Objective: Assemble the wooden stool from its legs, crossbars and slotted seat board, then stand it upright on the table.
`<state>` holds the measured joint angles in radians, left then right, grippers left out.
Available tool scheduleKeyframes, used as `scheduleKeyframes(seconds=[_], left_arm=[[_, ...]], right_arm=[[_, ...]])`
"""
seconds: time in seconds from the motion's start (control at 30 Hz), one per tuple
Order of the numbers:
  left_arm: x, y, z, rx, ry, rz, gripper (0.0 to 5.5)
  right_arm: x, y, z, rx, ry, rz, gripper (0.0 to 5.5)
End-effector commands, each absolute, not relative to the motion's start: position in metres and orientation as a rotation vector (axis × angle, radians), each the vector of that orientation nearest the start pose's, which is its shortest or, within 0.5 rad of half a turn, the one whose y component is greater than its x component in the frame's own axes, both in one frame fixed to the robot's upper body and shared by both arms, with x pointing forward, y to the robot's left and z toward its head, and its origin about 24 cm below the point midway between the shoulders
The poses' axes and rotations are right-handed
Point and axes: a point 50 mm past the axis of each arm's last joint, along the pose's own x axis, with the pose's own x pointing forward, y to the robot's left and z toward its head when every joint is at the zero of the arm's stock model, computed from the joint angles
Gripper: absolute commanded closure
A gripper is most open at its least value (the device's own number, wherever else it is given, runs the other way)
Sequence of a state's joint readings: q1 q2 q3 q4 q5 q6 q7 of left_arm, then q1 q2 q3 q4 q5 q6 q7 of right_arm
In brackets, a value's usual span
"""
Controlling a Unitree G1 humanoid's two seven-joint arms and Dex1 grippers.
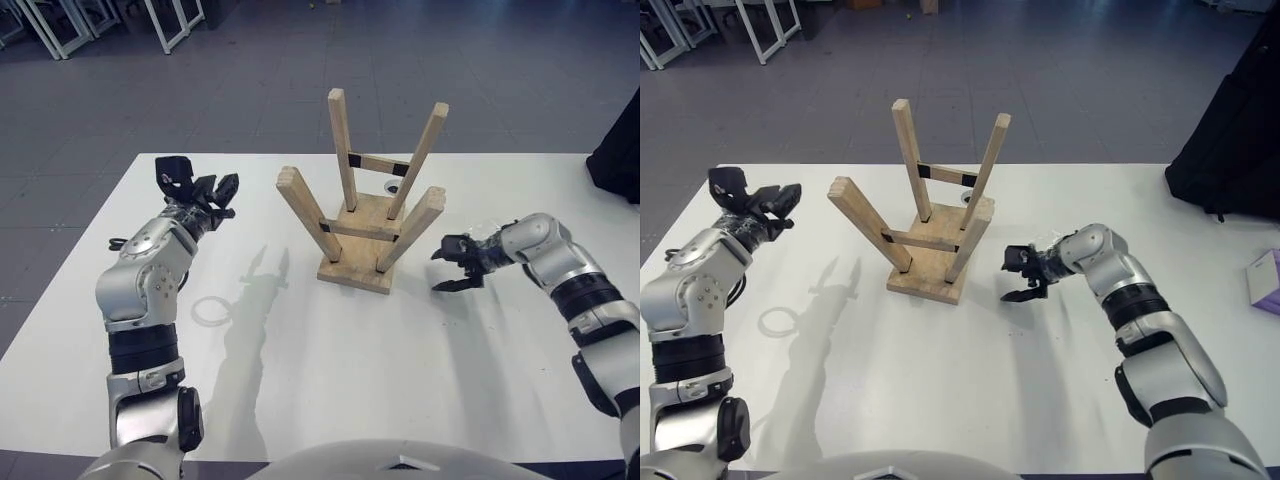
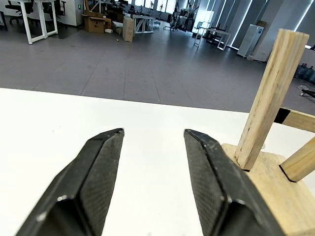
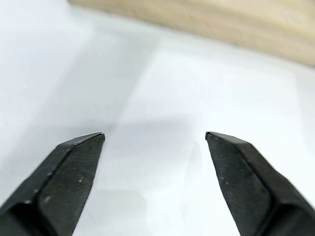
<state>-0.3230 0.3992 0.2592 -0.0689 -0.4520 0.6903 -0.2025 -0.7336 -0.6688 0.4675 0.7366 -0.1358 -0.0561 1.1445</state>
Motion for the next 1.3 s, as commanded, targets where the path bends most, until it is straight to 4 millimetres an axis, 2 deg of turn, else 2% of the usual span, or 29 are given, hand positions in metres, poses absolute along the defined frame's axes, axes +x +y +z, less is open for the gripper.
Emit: scheduleKeyframes(seconds=[0.03,0.13,0.2,0.23,0.37,0.43,0.47,0.53,0.57,0.63,0.7,0.73,0.8,0.9,1.0,1.03,1.07,1.1,1.17,1.23,1.3], left_arm=[[0.274,0.215,0.072,-0.124,0.319,-0.092,3.26],[0.255,0.209,0.047,-0.152,0.377,-0.036,3.26],[0.25,0.205,0.039,-0.162,0.399,-0.031,3.26],[0.25,0.204,0.038,-0.164,0.4,-0.031,3.26],[0.248,0.206,0.036,-0.178,0.398,-0.012,3.26],[0.248,0.205,0.036,-0.184,0.402,-0.014,3.26],[0.249,0.205,0.035,-0.187,0.405,-0.017,3.26],[0.249,0.204,0.035,-0.185,0.411,-0.023,3.26],[0.249,0.205,0.035,-0.183,0.413,-0.023,3.26],[0.25,0.205,0.036,-0.182,0.409,-0.022,3.26],[0.252,0.204,0.037,-0.18,0.405,-0.028,3.26],[0.253,0.204,0.037,-0.178,0.404,-0.028,3.26],[0.255,0.202,0.038,-0.171,0.399,-0.029,3.26],[0.254,0.203,0.039,-0.162,0.393,-0.019,3.26],[0.247,0.204,0.034,-0.173,0.412,-0.008,3.26],[0.245,0.205,0.032,-0.178,0.419,-0.005,3.26],[0.242,0.206,0.031,-0.181,0.424,-0.002,3.26],[0.24,0.206,0.03,-0.183,0.428,-0.002,3.26],[0.237,0.207,0.029,-0.186,0.434,-0.003,3.26],[0.235,0.208,0.028,-0.187,0.436,-0.001,3.26],[0.235,0.207,0.029,-0.18,0.427,-0.002,3.26]], right_arm=[[0.344,-0.216,0.13,-0.666,0.365,0.882,1.92],[0.338,-0.196,0.179,-0.343,0.083,0.657,2.4],[0.324,-0.18,0.213,-0.115,-0.065,0.561,2.78],[0.318,-0.172,0.228,-0.019,-0.118,0.534,2.78],[0.289,-0.135,0.302,0.386,-0.422,0.605,2.78],[0.28,-0.132,0.314,0.48,-0.462,0.616,2.78],[0.278,-0.132,0.312,0.507,-0.447,0.609,2.78],[0.275,-0.127,0.292,0.52,-0.348,0.611,2.78],[0.276,-0.124,0.273,0.486,-0.264,0.6,2.78],[0.276,-0.117,0.219,0.348,-0.016,0.594,2.78],[0.271,-0.112,0.185,0.266,0.129,0.624,2.78],[0.27,-0.109,0.179,0.259,0.147,0.629,2.78],[0.272,-0.105,0.183,0.282,0.119,0.627,2.78],[0.274,-0.104,0.211,0.361,-0.004,0.624,2.78],[0.278,-0.129,0.252,0.413,-0.166,0.563,2.78],[0.281,-0.143,0.26,0.395,-0.201,0.517,2.78],[0.285,-0.157,0.26,0.352,-0.201,0.466,2.78],[0.287,-0.166,0.255,0.303,-0.189,0.434,2.78],[0.29,-0.175,0.23,0.15,-0.116,0.391,2.78],[0.288,-0.173,0.198,-0.021,-0.018,0.407,2.78],[0.282,-0.162,0.169,-0.086,0.057,0.451,2.78]])
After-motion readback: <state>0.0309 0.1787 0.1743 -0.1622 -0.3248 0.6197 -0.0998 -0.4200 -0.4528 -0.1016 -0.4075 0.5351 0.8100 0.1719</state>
